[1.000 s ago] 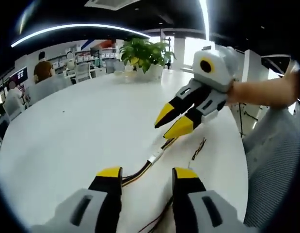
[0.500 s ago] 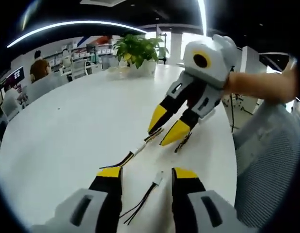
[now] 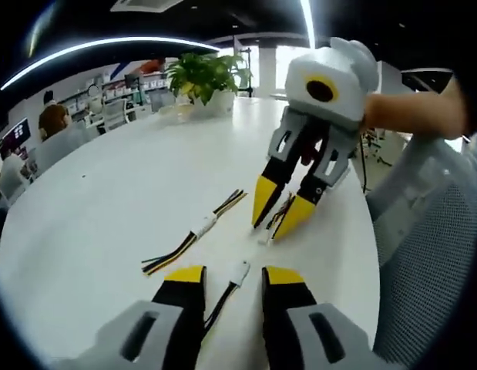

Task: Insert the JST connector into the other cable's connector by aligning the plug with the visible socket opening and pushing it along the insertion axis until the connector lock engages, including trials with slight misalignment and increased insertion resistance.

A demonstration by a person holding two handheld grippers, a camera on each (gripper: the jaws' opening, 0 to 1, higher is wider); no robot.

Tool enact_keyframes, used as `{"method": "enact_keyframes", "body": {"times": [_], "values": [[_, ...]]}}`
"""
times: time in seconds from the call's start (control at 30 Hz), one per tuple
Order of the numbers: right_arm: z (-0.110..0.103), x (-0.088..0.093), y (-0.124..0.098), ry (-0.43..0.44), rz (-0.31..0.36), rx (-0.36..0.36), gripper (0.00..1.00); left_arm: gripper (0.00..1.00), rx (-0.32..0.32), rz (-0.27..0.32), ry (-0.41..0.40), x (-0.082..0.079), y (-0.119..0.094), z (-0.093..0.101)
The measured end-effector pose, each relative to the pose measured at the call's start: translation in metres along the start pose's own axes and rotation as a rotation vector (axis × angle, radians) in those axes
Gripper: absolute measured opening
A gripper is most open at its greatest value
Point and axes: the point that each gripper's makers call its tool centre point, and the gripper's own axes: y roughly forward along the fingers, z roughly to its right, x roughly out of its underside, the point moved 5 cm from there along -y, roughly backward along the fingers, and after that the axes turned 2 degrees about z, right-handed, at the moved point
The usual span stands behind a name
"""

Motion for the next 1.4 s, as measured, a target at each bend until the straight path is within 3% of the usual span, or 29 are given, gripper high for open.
{"method": "enact_keyframes", "body": {"times": [0.27,0.33,0.7,1.4], "values": [[0.0041,0.0057,-0.0032,0.033,0.004,0.009,0.10,0.19,0.015,0.003,-0.041,0.0071,0.0005,-0.0007],[0.0028,0.0088,-0.0031,0.019,-0.020,0.005,0.09,0.19,0.028,0.004,-0.050,0.0068,0.0006,0.0026],[-0.0018,0.0100,-0.0009,-0.036,-0.037,-0.016,0.02,0.12,0.039,-0.002,-0.043,0.0083,0.0011,0.0055],[0.0015,0.0051,-0.0040,-0.044,-0.009,0.001,0.01,0.06,0.052,-0.007,0.002,0.0093,0.0048,0.0075]]}}
